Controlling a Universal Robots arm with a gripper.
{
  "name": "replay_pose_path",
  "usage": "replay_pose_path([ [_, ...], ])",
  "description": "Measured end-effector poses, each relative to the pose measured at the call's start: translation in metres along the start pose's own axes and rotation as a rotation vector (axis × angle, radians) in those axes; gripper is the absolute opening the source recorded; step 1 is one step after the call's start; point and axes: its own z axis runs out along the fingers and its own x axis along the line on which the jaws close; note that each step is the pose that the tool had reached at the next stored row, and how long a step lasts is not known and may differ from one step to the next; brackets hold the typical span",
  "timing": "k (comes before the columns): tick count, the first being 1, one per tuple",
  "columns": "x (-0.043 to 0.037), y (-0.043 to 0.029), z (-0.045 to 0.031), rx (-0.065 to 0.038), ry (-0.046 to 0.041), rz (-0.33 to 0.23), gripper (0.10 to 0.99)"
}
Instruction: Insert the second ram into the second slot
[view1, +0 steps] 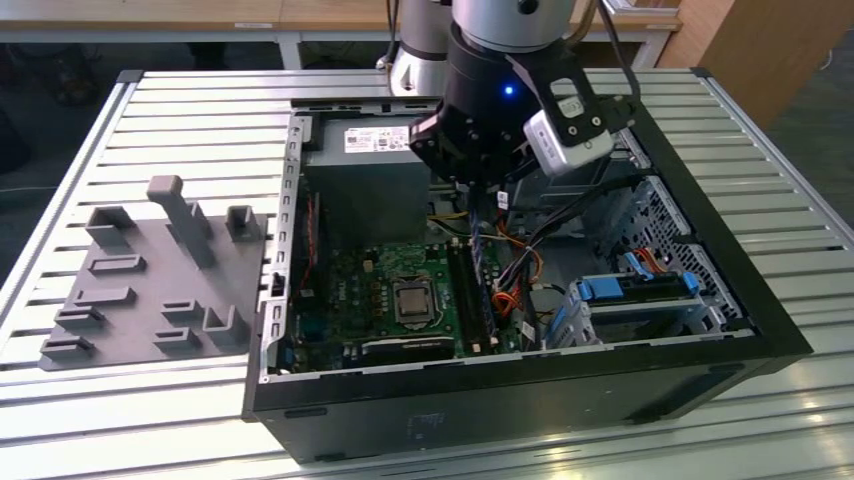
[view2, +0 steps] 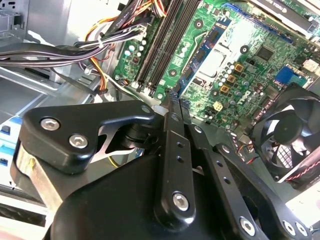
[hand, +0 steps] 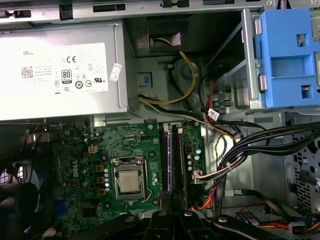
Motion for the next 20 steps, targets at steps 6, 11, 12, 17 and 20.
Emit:
replay_pose_path([
  [6, 0.0004, -0.0006, 0.0020, 0.000, 0.0029, -0.007, 0.118],
  [11, 0.0004, -0.0008, 0.0034, 0.000, 0.0057, -0.007, 0.118],
  [12, 0.0004, -0.0008, 0.0037, 0.000, 0.0062, -0.008, 0.118],
  [17, 0.0004, -0.0008, 0.0054, 0.001, 0.0085, -0.008, 0.118],
  [20, 0.0004, -0.0009, 0.0065, 0.001, 0.0100, -0.008, 0.118],
])
